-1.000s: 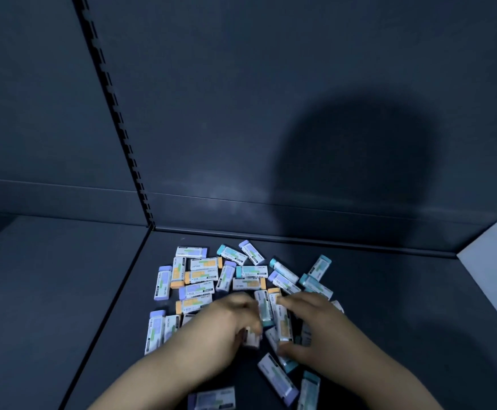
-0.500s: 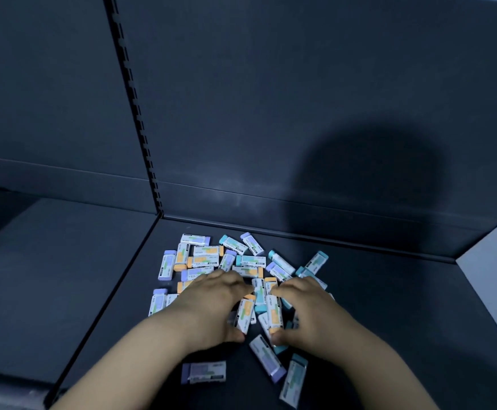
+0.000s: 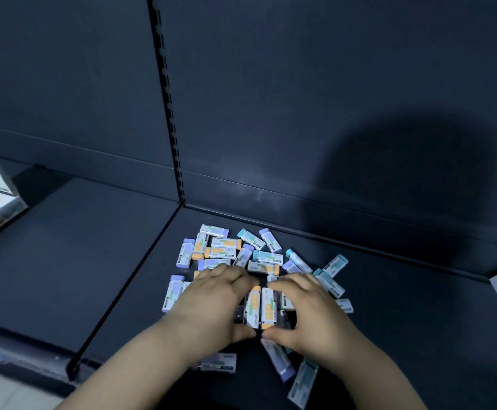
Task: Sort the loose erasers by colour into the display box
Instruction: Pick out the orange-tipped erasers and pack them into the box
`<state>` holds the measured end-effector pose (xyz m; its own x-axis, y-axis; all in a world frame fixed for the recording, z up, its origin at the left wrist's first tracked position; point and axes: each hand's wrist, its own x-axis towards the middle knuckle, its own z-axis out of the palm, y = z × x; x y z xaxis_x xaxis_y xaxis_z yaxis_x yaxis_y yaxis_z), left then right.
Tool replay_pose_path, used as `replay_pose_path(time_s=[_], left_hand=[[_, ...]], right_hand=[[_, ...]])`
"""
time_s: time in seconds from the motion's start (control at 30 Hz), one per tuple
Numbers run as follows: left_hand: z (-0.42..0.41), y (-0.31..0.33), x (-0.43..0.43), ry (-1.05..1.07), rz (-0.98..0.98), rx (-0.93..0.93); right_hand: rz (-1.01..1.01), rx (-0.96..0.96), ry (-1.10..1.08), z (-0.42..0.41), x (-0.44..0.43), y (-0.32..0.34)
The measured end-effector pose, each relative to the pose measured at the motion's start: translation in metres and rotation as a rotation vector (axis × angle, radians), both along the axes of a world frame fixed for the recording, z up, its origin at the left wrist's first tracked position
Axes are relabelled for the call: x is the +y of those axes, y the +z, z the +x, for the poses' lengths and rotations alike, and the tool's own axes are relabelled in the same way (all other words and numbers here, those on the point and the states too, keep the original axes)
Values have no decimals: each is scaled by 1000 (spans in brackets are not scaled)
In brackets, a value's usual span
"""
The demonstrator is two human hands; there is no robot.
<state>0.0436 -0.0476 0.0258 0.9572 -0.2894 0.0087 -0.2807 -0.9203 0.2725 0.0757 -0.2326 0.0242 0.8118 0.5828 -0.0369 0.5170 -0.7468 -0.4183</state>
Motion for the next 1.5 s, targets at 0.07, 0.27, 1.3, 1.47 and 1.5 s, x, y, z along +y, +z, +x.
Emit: replay_pose_path(time_s=[0.07, 0.27, 1.3, 1.47, 1.5], left_hand=[[-2, -1, 7, -13, 3, 4], [-10, 4, 19, -96, -5, -7], [-23, -5, -37, -15, 72, 26], [-24, -7, -40, 18, 55, 70], [-24, -8, -40, 21, 51, 79]], right_hand=[[-33, -33, -10, -2, 4, 3], [-12, 32, -107, -9, 4, 15], [65, 170, -58, 5, -43, -8], [-56, 162, 38, -1, -44, -5], [-45, 147, 22, -2, -42, -6]])
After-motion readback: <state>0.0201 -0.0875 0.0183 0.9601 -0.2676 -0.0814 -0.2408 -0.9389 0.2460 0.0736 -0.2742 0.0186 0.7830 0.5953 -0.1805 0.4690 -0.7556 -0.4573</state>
